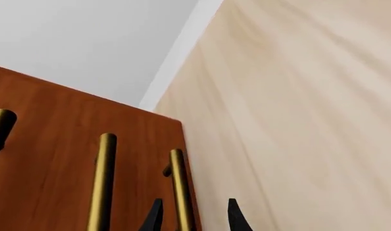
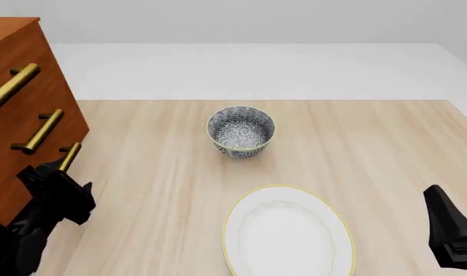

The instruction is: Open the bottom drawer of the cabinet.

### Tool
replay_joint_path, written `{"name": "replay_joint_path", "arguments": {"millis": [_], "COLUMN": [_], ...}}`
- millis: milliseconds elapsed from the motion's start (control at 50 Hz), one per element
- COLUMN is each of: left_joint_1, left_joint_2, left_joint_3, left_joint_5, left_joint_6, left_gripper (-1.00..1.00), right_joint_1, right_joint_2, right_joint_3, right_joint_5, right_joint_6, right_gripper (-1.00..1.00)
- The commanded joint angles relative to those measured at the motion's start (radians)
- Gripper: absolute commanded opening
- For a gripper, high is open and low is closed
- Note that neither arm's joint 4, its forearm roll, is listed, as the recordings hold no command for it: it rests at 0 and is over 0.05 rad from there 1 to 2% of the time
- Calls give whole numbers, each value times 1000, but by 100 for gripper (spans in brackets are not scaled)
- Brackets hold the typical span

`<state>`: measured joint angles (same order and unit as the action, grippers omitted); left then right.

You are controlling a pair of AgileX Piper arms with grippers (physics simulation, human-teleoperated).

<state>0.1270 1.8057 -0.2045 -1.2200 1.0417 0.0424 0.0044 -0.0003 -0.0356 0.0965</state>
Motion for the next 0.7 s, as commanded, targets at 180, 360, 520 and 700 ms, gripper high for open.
{"name": "replay_joint_path", "arguments": {"millis": [180,360,520,700], "left_joint_1": [24,46,62,88], "left_joint_2": [69,96,89,71], "left_joint_3": [-46,-65,-55,-34], "left_joint_5": [0,0,0,0], "left_joint_6": [45,59,70,85], "left_gripper": [100,100,100,100], "right_joint_1": [-2,-4,-2,-1], "right_joint_2": [10,7,12,15], "right_joint_3": [-1,0,0,0], "right_joint_5": [-6,-2,-4,-7], "right_joint_6": [7,10,13,14], "right_gripper": [100,100,100,100]}}
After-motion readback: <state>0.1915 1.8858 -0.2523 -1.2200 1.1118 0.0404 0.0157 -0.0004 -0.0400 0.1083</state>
